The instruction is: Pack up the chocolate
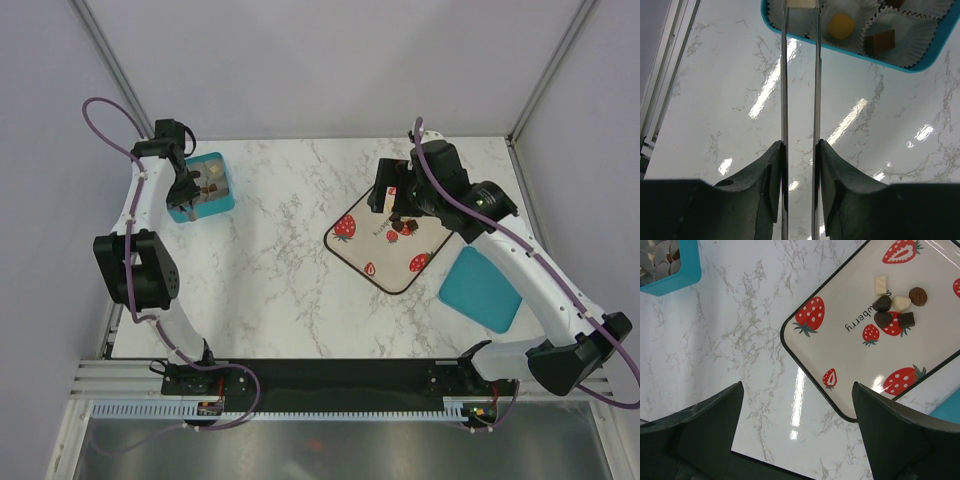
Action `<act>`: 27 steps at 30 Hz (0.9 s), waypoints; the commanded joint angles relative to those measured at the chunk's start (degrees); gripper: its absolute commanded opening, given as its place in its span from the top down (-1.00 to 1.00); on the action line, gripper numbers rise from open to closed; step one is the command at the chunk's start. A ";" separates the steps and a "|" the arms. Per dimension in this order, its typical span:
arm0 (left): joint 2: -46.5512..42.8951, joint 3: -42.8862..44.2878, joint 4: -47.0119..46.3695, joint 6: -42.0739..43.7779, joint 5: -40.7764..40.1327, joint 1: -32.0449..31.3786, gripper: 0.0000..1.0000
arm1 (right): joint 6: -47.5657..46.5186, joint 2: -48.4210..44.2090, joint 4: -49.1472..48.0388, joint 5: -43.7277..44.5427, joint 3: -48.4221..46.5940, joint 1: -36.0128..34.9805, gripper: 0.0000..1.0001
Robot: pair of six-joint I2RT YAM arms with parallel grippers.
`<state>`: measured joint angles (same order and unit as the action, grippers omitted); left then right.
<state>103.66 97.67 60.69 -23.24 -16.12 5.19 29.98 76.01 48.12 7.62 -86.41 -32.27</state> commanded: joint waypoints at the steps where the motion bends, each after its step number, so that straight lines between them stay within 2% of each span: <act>1: 0.84 2.97 -1.71 2.06 -3.04 0.52 0.20 | -1.06 0.28 -0.22 0.64 -2.88 0.54 -0.96; 19: 1.37 4.64 -1.10 3.03 -3.04 0.61 0.04 | -1.06 0.46 0.22 1.00 -3.50 1.07 -0.96; 27: -5.04 5.78 0.14 0.92 -0.50 -0.44 0.04 | -0.36 -0.42 0.40 0.47 -2.71 1.07 -0.96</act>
<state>104.51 100.88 61.06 -22.17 -17.63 5.26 29.19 76.51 48.56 7.79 -87.90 -31.33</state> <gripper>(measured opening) 0.482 0.982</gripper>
